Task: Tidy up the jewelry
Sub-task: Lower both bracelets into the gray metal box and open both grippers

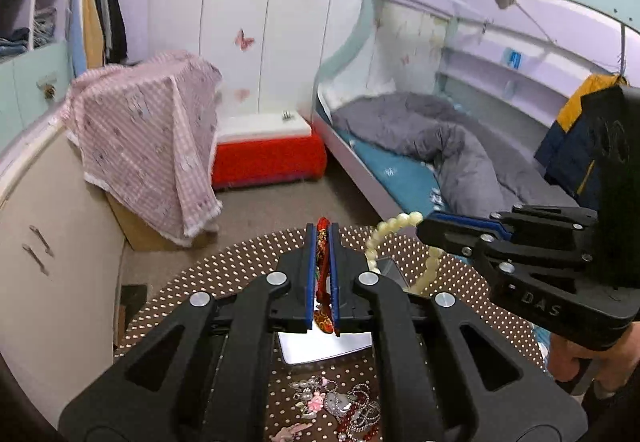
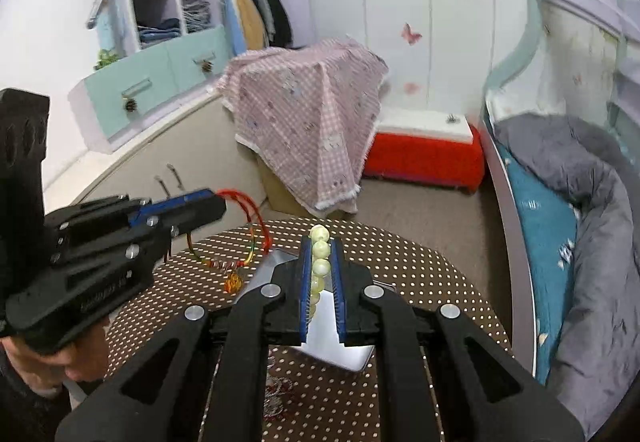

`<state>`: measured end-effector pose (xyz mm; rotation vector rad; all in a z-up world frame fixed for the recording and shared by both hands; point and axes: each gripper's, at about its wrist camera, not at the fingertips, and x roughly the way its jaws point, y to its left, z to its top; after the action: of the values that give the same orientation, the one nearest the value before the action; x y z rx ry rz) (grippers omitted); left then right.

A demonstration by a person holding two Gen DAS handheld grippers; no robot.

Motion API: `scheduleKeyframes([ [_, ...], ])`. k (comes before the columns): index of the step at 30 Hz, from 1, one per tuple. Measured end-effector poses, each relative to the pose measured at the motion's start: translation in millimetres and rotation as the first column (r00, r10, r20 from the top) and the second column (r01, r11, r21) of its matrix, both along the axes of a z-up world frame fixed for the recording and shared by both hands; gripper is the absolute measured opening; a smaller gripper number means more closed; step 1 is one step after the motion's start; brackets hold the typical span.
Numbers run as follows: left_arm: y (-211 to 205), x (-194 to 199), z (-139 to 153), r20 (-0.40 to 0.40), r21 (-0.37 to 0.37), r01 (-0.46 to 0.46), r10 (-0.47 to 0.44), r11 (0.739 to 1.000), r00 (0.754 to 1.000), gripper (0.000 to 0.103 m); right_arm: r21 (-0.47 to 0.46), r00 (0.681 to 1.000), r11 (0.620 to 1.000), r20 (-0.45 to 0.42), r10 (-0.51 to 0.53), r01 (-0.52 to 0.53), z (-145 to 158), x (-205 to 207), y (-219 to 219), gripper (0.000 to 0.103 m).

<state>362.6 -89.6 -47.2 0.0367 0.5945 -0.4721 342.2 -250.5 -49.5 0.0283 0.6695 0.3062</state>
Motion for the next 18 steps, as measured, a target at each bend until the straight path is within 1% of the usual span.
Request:
scheduleKeyframes([
  [1, -2.1, 4.3, -4.1, -0.009, 0.024, -0.024, 0.024, 0.999, 1.0, 0.03, 0.006, 1.0, 1.0, -0.017, -0.01, 0.01, -5.1, 5.3, -2.5, 0.014],
  [2, -1.8, 6.2, -6.1, -0.015, 0.028, -0.035, 0.035, 0.999, 0.999, 0.052, 0.018, 0.999, 1.0, -0.034, -0.025, 0.026, -9.2, 9.1, -5.8, 0.03],
  [3, 2.4, 5.3, -6.2, -0.003, 0.012, -0.057, 0.057, 0.998, 0.998, 0.091, 0.027, 0.999, 0.999, -0.036, -0.036, 0.037, -9.0, 10.7, -6.7, 0.052],
  [4, 9.0, 2.4, -4.9, 0.025, -0.008, -0.086, 0.086, 0.996, 0.996, 0.097, 0.039, 0.998, 0.998, -0.031, -0.053, 0.054, -9.5, 10.0, -10.0, 0.059],
  [5, 12.7, 0.4, -4.5, 0.036, -0.015, -0.101, 0.101, 0.995, 0.994, 0.097, 0.046, 0.997, 0.996, -0.022, -0.07, 0.071, -9.1, 6.7, -13.5, 0.071],
  [6, 16.7, 0.2, -4.6, 0.029, -0.012, -0.105, 0.105, 0.994, 0.994, 0.097, 0.052, 0.997, 0.995, -0.014, -0.082, 0.082, -8.7, 4.0, -16.2, 0.077],
  [7, 19.7, -0.5, -4.3, 0.028, -0.006, -0.118, 0.118, 0.993, 0.993, 0.097, 0.058, 0.995, 0.993, -0.004, -0.099, 0.099, -7.5, 0.3, -19.5, 0.08],
  [8, 23.5, -3.1, -3.7, 0.036, 0.001, -0.139, 0.139, 0.99, 0.99, 0.097, 0.061, 0.993, 0.991, 0.006, -0.116, 0.115, -5.7, -3.6, -22.1, 0.091],
  [9, 28.0, -6.2, -2.7, 0.045, 0.005, -0.153, 0.153, 0.988, 0.987, 0.097, 0.063, 0.992, 0.99, 0.016, -0.129, 0.128, -4.5, -6.6, -24.1, 0.096],
  [15, 54.2, -36.0, 7.6, 0.082, -0.018, -0.211, 0.212, 0.977, 0.974, 0.097, 0.053, 0.979, 0.98, 0.068, -0.193, 0.189, 7.5, -35.3, -29.0, 0.096],
  [18, 64.7, -60.3, 14.8, 0.114, -0.017, -0.233, 0.233, 0.972, 0.966, 0.097, 0.056, 0.972, 0.977, 0.102, -0.209, 0.204, 17.5, -52.6, -26.2, 0.096],
])
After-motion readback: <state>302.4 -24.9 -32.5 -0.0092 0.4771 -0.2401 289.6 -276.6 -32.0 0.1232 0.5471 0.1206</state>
